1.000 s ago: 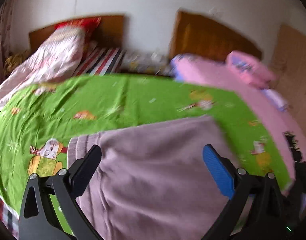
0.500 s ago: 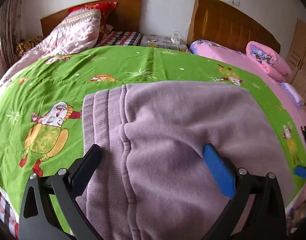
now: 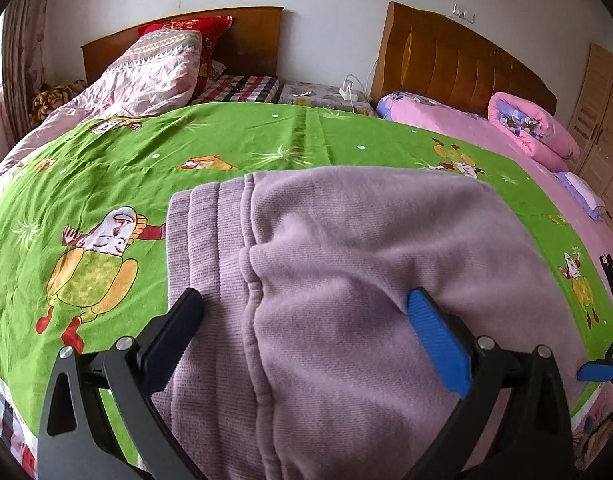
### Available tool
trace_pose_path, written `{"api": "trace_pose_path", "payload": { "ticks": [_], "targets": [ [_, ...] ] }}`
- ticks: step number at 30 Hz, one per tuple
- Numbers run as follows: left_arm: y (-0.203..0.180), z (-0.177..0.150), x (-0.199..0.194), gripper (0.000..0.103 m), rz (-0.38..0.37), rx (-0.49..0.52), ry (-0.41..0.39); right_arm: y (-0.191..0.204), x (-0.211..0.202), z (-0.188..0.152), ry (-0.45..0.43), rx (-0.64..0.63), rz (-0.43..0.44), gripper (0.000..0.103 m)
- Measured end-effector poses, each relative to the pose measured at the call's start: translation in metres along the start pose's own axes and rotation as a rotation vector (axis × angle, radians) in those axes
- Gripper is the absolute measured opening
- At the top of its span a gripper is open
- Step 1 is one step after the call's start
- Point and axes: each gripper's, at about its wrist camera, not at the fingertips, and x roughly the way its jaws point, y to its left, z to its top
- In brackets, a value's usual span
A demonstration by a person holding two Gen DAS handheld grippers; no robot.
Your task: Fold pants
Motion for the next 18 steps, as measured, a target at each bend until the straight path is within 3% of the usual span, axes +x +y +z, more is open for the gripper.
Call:
{"api": "trace_pose_path", "payload": {
  "ticks": [5, 7, 9, 12, 15, 18],
  "targets": [
    [-0.005, -0.001, -0.004, 0.102, 0.026, 0.004, -0.004, -0.007, 0.002, -0.01, 0.005, 0.027, 0.0, 0.098],
    [-0.015, -0.006, -0.015, 0.102, 0.171, 0.009, -0.001, -0.006, -0.009, -0.005, 0.009, 0.031, -0.033, 0.098],
    [-0.029, -0.019, -0.031, 0.102, 0.274, 0.039, -0.027, -0.006, -0.031, -0.001, -0.05, 0.02, -0.101, 0.098],
    [-0.042, -0.043, -0.056, 0.102, 0.31, 0.075, -0.06, -0.009, -0.064, -0.002, -0.162, 0.036, -0.192, 0.098],
    [-0.052, -0.056, -0.096, 0.102, 0.31, 0.06, -0.18, -0.011, -0.094, -0.009, -0.298, 0.083, -0.219, 0.098],
    [-0.058, -0.061, -0.152, 0.102, 0.24, -0.005, -0.39, -0.007, -0.113, -0.015, -0.424, 0.104, -0.261, 0.098]
  ]
}}
